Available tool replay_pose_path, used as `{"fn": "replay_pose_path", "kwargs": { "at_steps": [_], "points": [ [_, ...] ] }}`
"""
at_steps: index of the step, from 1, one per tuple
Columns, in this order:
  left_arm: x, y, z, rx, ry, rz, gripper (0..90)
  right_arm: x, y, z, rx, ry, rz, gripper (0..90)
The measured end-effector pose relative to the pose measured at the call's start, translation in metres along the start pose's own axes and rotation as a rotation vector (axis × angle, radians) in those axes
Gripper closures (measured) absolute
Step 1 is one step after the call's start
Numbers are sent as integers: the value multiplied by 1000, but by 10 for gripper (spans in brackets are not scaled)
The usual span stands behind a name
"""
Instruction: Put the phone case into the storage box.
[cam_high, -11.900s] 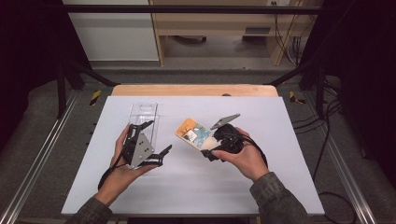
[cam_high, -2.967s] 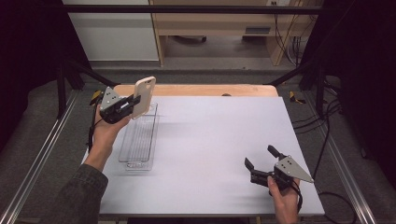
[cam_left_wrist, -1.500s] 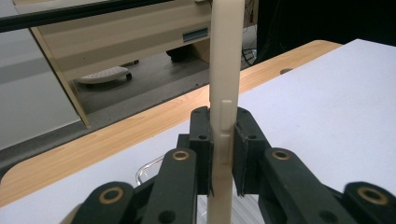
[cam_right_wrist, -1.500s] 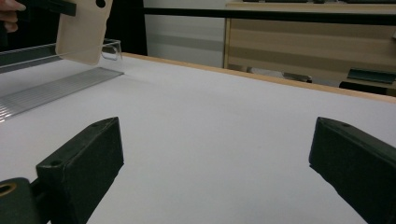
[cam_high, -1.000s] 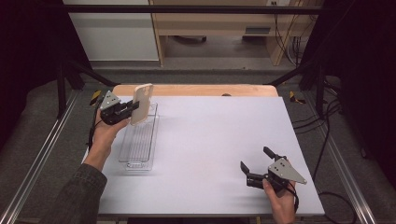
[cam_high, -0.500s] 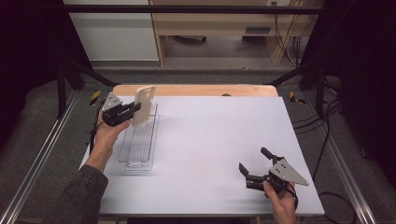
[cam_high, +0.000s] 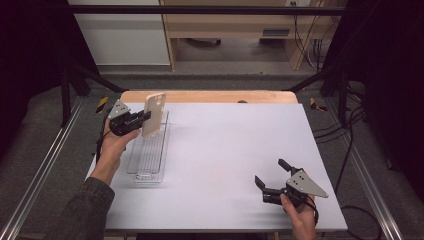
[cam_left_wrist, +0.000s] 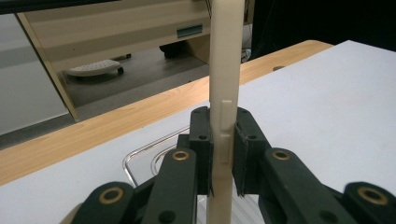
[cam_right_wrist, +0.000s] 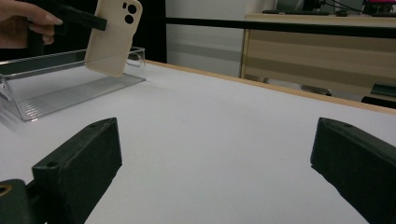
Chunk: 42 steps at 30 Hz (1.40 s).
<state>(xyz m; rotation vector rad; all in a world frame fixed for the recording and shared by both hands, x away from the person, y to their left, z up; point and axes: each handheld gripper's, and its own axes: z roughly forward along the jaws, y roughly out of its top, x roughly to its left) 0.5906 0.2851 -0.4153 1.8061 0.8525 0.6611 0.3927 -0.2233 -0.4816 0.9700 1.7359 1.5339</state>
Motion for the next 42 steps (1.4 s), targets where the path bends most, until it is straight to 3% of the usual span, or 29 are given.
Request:
{"fn": "replay_pose_path", "kwargs": {
  "at_steps": [10,22,31,42],
  "points": [
    [-3,-2,5,15,-21,-4,797,1,-1,1,14,7,6,21],
    [-2,-4,7,14,-17,-24,795,1,-2,3,21,12,5,21],
    [0,-4,8,12,11,-28,790,1,-3,4,29,22,15,20],
    [6,-6,11,15,78,-36,778,2,-4,5,37,29,31,19]
  ]
}}
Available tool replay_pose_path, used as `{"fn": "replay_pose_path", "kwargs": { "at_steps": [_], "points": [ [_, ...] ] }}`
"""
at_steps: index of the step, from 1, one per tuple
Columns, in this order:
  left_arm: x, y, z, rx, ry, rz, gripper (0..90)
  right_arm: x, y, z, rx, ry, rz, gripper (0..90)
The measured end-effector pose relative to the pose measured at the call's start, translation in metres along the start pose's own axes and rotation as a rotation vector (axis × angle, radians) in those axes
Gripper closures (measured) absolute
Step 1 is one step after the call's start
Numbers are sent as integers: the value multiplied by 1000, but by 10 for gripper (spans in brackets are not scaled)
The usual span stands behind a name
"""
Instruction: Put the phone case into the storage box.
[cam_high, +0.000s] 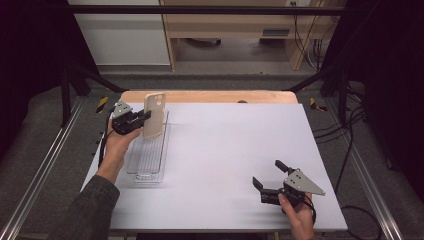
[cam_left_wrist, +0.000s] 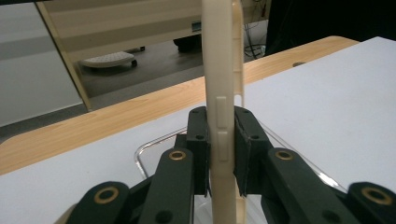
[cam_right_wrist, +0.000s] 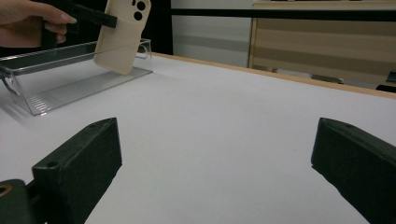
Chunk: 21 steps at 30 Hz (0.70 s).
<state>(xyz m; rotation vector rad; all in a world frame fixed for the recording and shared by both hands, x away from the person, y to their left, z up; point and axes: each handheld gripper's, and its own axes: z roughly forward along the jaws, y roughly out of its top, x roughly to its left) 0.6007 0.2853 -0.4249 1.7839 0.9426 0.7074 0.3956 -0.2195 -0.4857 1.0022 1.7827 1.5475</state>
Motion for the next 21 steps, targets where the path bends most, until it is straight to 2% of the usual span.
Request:
{"fn": "replay_pose_path", "kwargs": {
  "at_steps": [3,5,21],
  "points": [
    [3,0,1,8,9,-6,776,0,0,0,-1,2,-3,19],
    [4,1,1,15,18,4,776,0,0,0,-2,2,1,19],
    [6,1,3,17,32,3,780,-1,-1,1,3,4,-5,19]
  ]
}}
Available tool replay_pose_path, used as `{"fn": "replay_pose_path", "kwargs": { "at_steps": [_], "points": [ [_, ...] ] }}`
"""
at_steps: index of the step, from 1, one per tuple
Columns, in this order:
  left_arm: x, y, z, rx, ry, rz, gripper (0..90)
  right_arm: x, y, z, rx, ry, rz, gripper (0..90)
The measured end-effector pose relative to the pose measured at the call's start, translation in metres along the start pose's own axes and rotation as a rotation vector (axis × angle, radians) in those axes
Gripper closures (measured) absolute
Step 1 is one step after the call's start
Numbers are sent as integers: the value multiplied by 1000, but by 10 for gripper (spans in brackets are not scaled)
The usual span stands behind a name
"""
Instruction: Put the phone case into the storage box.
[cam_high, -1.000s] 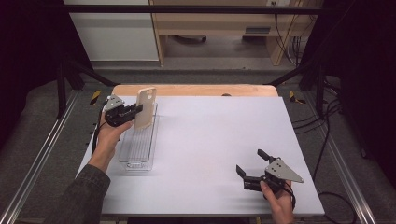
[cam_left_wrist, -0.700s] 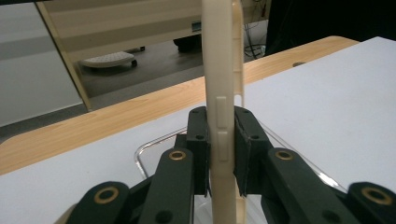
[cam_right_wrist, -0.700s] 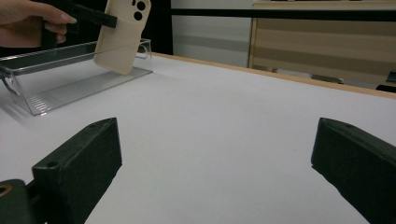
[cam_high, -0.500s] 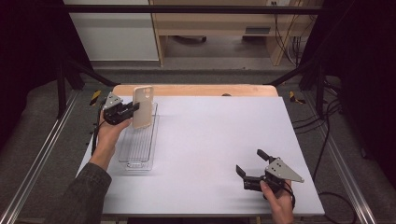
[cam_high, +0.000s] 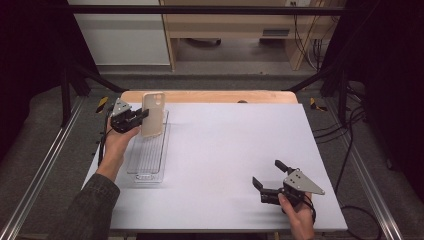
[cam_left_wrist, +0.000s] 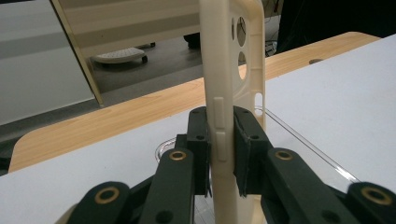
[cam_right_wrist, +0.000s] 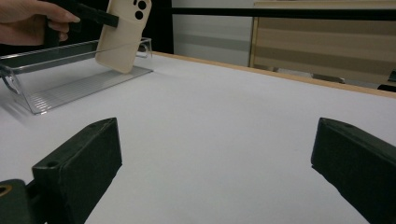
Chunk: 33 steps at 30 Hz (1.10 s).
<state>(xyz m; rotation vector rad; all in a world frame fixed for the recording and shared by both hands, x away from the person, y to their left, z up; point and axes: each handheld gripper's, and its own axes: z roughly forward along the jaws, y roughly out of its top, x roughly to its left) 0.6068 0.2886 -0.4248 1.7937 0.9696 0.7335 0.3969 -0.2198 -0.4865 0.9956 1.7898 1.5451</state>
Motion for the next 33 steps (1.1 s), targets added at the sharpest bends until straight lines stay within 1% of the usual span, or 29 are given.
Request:
{"fn": "replay_pose_path", "kwargs": {
  "at_steps": [5,13,19,23,26,33],
  "points": [
    [0,0,2,-2,9,-11,781,0,0,0,1,-1,-1,19],
    [2,0,4,-9,20,-40,779,-1,0,1,4,-4,1,19],
    [4,-1,6,-9,28,-45,775,-1,-1,0,8,-8,3,19],
    [4,2,8,0,32,-34,773,-1,-1,1,9,-9,-1,19],
    [2,3,9,5,45,-21,772,-1,-1,1,11,-8,0,19],
    [5,1,11,7,54,-35,757,-1,-1,1,11,-8,-1,19]
  ]
}}
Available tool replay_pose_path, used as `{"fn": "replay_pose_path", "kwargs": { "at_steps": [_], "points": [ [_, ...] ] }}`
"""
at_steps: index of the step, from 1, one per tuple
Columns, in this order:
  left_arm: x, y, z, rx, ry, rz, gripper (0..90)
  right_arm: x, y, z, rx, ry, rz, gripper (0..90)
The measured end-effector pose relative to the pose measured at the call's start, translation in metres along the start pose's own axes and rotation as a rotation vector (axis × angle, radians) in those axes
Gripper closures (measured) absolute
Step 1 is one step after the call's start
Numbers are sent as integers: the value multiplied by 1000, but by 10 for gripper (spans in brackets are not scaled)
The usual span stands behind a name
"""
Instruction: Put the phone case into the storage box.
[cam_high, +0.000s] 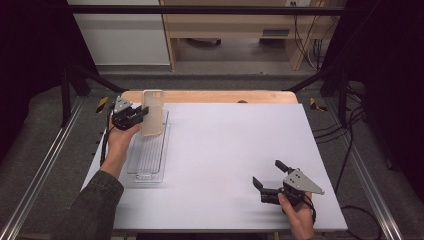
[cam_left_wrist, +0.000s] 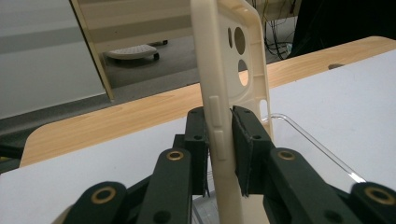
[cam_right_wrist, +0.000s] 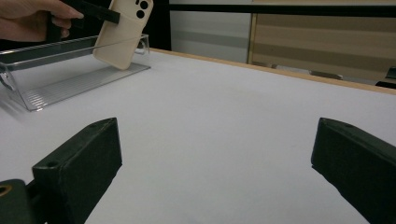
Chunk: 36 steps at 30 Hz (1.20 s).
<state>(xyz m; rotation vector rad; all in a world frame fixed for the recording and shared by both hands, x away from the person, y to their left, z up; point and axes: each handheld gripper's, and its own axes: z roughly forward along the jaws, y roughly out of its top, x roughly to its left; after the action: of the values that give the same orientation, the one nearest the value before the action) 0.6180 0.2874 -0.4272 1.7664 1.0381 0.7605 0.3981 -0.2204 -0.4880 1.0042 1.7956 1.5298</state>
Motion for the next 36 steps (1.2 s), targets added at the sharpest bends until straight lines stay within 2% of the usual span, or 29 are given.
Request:
{"fn": "replay_pose_path", "kwargs": {
  "at_steps": [2,7,11,12,16,21,25,29,33,36],
  "points": [
    [1,0,0,-2,8,-13,721,0,0,0,0,0,1,19],
    [3,1,-2,-11,39,-37,552,0,0,0,0,0,3,19],
    [4,2,-5,-5,59,-49,507,0,0,0,0,1,3,19],
    [3,2,-6,-6,66,-45,509,0,0,0,0,1,3,19],
    [-2,2,-10,-9,68,-13,615,0,0,-1,0,-1,6,19],
    [-5,3,-10,-15,71,-14,768,0,0,0,1,1,3,19],
    [-4,2,-9,-16,69,-27,773,0,0,-1,2,1,7,19],
    [-2,2,-8,-23,67,-13,765,0,0,-1,4,3,7,19],
    [-1,0,-6,-26,56,-43,775,0,0,-1,3,3,8,19],
    [0,0,-5,-22,53,-47,777,-1,0,-1,3,4,9,19]
  ]
}}
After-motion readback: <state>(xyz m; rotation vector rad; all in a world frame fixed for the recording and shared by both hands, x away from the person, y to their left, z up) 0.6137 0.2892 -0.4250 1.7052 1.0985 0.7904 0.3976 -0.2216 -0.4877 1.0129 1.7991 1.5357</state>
